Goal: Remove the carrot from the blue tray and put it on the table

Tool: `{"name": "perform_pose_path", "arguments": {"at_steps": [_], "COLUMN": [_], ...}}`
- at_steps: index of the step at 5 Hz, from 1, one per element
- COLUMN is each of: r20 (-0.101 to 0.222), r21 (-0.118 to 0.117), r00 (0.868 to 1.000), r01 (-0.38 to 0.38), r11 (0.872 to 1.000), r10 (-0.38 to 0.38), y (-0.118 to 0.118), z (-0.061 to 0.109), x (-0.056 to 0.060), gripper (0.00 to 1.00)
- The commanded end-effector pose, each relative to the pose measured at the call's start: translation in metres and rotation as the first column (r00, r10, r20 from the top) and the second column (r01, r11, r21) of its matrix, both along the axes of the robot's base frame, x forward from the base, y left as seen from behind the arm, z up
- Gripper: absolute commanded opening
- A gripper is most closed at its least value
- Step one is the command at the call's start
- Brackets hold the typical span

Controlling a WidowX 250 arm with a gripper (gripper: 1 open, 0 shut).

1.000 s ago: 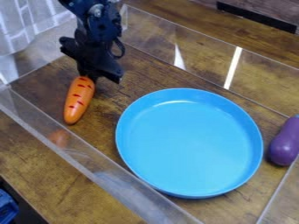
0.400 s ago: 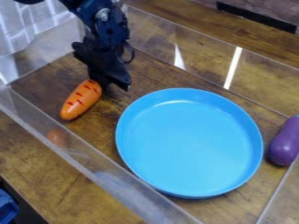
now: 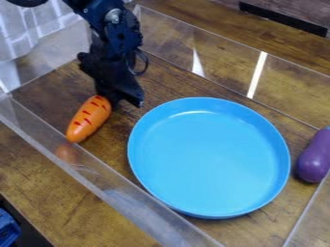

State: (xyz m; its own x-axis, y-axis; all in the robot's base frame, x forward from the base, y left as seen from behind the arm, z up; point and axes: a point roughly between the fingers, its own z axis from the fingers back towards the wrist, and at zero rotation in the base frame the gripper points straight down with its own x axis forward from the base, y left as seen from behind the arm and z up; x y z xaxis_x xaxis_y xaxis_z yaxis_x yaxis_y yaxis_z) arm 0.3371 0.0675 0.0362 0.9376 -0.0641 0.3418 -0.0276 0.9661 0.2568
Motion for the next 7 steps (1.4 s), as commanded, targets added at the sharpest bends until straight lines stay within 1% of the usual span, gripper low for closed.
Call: {"name": "perform_pose_path", "arguments": {"at_steps": [1, 2, 3, 4, 5, 6, 7], "r20": [0.077, 0.105, 0.096, 0.077, 0.07, 0.067, 0.069], "r21": [0.025, 0.014, -0.001, -0.011, -0.022, -0.044, -0.07], "r00": [0.995, 0.979, 0.978, 0.98, 0.98, 0.989, 0.995], "r01": [-0.067, -0.175, -0.184, -0.184, -0.187, -0.126, -0.066], "r11": [0.997, 0.984, 0.983, 0.983, 0.982, 0.991, 0.995], "r10": [0.065, 0.173, 0.183, 0.184, 0.189, 0.129, 0.071], "y": [0.01, 0.024, 0.028, 0.031, 0.03, 0.024, 0.016], "z": [0.043, 0.064, 0.055, 0.043, 0.031, 0.018, 0.01], "x": [0.009, 0.012, 0.0, -0.01, -0.017, -0.01, -0.004], "gripper": [0.0, 0.0, 0.0, 0.0, 0.0, 0.0, 0.0]}}
